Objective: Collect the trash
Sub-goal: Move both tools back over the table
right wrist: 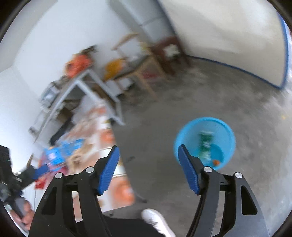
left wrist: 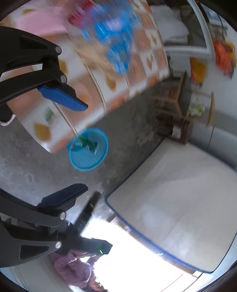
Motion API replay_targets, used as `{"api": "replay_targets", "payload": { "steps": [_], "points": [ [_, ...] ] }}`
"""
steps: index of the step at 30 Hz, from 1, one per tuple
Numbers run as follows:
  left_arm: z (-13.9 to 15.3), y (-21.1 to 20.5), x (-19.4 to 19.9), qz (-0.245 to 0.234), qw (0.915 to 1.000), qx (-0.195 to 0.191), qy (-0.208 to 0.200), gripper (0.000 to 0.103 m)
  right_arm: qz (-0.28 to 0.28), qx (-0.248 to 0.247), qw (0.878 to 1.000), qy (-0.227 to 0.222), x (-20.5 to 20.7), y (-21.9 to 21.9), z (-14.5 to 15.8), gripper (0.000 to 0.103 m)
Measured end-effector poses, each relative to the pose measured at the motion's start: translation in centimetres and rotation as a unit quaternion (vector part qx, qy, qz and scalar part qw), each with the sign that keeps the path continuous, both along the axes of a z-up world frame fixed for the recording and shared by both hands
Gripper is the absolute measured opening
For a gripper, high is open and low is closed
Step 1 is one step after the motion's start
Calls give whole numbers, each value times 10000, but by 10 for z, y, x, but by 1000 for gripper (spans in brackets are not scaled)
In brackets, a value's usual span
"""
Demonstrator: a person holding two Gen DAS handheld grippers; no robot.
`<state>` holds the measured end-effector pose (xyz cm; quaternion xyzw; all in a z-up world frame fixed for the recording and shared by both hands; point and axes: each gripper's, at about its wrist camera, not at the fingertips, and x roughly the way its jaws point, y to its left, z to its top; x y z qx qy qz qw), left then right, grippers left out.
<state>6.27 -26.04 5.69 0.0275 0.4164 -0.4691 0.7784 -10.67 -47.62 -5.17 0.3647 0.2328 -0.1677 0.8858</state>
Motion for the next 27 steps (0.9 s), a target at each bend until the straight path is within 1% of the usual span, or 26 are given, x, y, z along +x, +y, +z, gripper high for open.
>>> {"api": "replay_targets", "payload": {
  "steps": [1,2,3,5,7,8,10,13,14,16,17,20,23,27],
  "points": [
    [1,15,0,104,9999,6,-35,79,248,-101,9996,-116,8,16,13,65],
    [3,39,0,325,9994,28,-131,79,397,-153,9989,-183,13,25,19,65],
    [4,55,-1,474,9986,46,-210,79,606,-216,9975,-279,21,39,28,66],
    [5,98,1,895,9952,139,-384,80,1034,-282,9932,-458,37,67,42,66],
    [3,133,1,1214,9913,227,-464,80,1482,-304,9867,-594,55,96,54,67],
    [2,147,4,1317,9897,256,-491,80,1621,-315,9843,-617,60,105,57,67],
    [-3,185,3,1616,9842,364,-624,80,2119,-333,9747,-626,80,136,64,70],
    [-17,234,4,1929,9786,339,-626,80,2651,-416,9617,-553,100,176,70,77],
    [-21,246,5,2003,9775,296,-595,80,2891,-474,9550,-462,111,193,70,80],
    [-34,273,7,2215,9737,167,-510,80,3140,-550,9473,-304,123,214,65,80],
    [-41,284,6,2329,9712,134,-485,80,3305,-608,9417,-141,134,229,60,80],
    [-64,311,8,2592,9653,13,-314,80,3497,-769,9333,265,150,262,46,80],
    [-78,317,14,2726,9619,-44,-192,80,3574,-993,9264,650,170,287,30,85],
    [-89,325,17,2811,9591,-317,-54,72,3561,-1506,9170,986,193,319,18,89]
  ]
}}
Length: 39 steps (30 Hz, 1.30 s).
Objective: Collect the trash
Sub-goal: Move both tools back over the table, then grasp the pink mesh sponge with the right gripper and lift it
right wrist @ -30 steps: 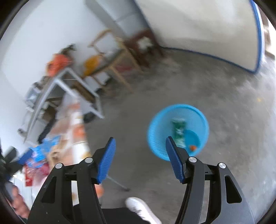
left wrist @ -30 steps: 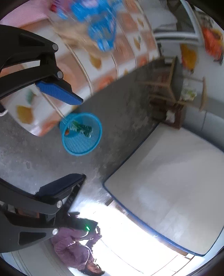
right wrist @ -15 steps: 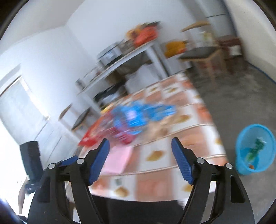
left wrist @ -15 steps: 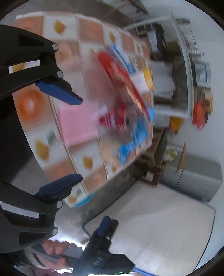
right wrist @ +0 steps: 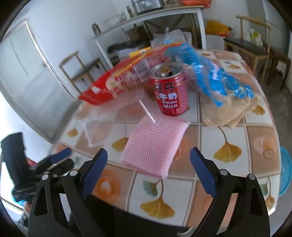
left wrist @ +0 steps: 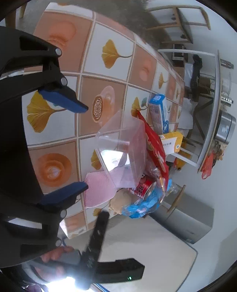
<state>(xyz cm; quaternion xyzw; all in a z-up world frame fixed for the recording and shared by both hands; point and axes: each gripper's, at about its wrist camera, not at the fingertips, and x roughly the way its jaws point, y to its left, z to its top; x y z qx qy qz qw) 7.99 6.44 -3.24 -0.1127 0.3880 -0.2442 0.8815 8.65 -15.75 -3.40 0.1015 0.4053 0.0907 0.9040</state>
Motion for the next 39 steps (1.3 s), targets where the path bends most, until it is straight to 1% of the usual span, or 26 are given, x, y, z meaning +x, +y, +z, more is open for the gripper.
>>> {"api": "replay_targets", "payload": {
  "steps": [4,7,11,14,17,19,20,24,27,32,39],
  "points": [
    [-3,6,6,42,9999,-151,-58,69,-32,-513,9986,97,17,23,-14,90],
    [-6,9,10,63,9998,-183,-25,69,-138,-655,9976,200,26,30,-22,90],
    [-13,16,22,165,9988,-440,165,64,-242,-814,9960,260,33,34,-33,90],
    [-13,17,28,209,9983,-526,146,64,-249,-958,9946,321,35,38,-40,90],
    [-10,13,32,142,9985,-530,73,63,-238,-918,9949,354,34,40,-46,90],
    [-9,10,33,102,9986,-525,39,63,-241,-849,9954,377,33,39,-49,88],
    [-9,8,34,86,9986,-514,41,63,-236,-816,9956,389,31,37,-50,86],
    [-12,5,39,72,9986,-512,133,63,-244,-645,9967,421,27,27,-53,83],
    [-10,6,38,108,9986,-505,101,63,-294,-584,9968,451,23,12,-54,82],
    [-10,9,38,192,9983,-539,146,63,-327,-606,9960,570,23,-9,-49,82],
    [-8,10,37,184,9983,-543,139,63,-486,-711,9940,667,-2,-39,-50,82]
  ]
}}
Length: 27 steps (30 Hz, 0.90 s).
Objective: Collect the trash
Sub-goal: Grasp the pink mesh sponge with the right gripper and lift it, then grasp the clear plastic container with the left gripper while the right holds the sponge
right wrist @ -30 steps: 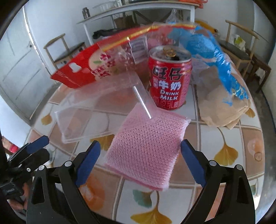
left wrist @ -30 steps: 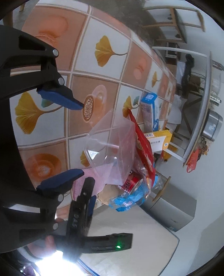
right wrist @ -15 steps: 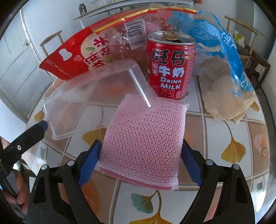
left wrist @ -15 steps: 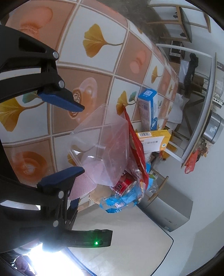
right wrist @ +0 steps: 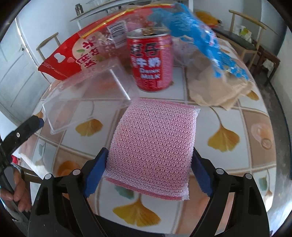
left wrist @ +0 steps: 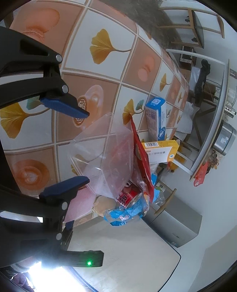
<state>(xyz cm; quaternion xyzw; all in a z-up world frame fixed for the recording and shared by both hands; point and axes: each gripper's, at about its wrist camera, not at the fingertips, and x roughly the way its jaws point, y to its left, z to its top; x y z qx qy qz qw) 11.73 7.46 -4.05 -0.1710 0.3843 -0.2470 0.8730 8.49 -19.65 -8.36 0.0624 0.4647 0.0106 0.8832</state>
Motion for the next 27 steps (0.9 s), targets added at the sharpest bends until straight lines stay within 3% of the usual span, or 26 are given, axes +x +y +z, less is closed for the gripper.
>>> {"api": "replay_targets", "payload": {
  "steps": [15,27],
  "points": [
    [4,0,-2,28,10000,2,-36,63,257,-185,9988,-365,-2,0,18,87],
    [4,3,-4,48,10000,-19,-37,63,333,-5,9967,-741,-16,10,41,87]
  ]
}}
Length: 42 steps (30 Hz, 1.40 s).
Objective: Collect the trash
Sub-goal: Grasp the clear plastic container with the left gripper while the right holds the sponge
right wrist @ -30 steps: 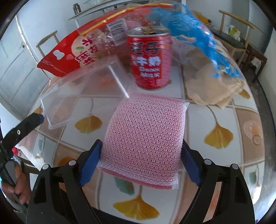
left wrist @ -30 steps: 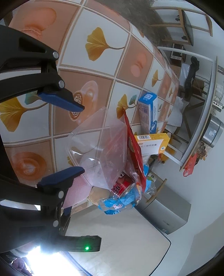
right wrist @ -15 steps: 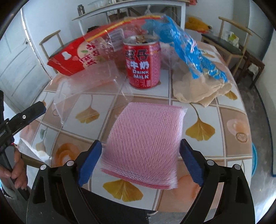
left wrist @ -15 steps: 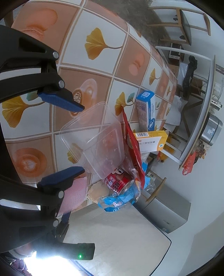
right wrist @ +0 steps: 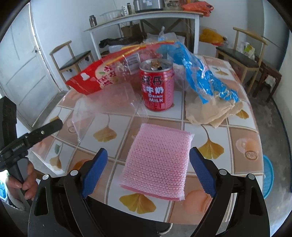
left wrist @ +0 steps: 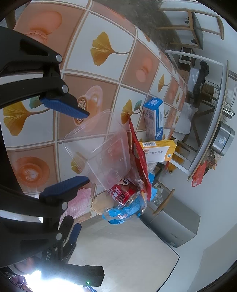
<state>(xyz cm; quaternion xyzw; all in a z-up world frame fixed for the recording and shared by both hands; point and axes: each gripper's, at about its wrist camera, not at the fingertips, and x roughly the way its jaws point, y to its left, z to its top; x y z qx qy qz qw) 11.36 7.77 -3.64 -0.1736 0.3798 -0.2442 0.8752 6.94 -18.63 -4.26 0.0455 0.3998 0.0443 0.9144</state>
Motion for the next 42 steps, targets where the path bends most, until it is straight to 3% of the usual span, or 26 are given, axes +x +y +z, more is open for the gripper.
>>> {"api": "replay_targets", "payload": {
  "steps": [16,20,27,42],
  "points": [
    [-5,11,12,-204,9989,-408,87,63,369,736,9954,-485,46,24,23,87],
    [-9,9,21,-356,9972,-623,210,63,493,958,9934,-383,69,28,17,87],
    [-19,1,32,-489,9957,-666,423,63,455,1039,9934,-151,95,33,2,86],
    [-19,-10,23,-624,9945,-654,537,63,695,1299,9890,128,101,32,-6,81]
  ]
}}
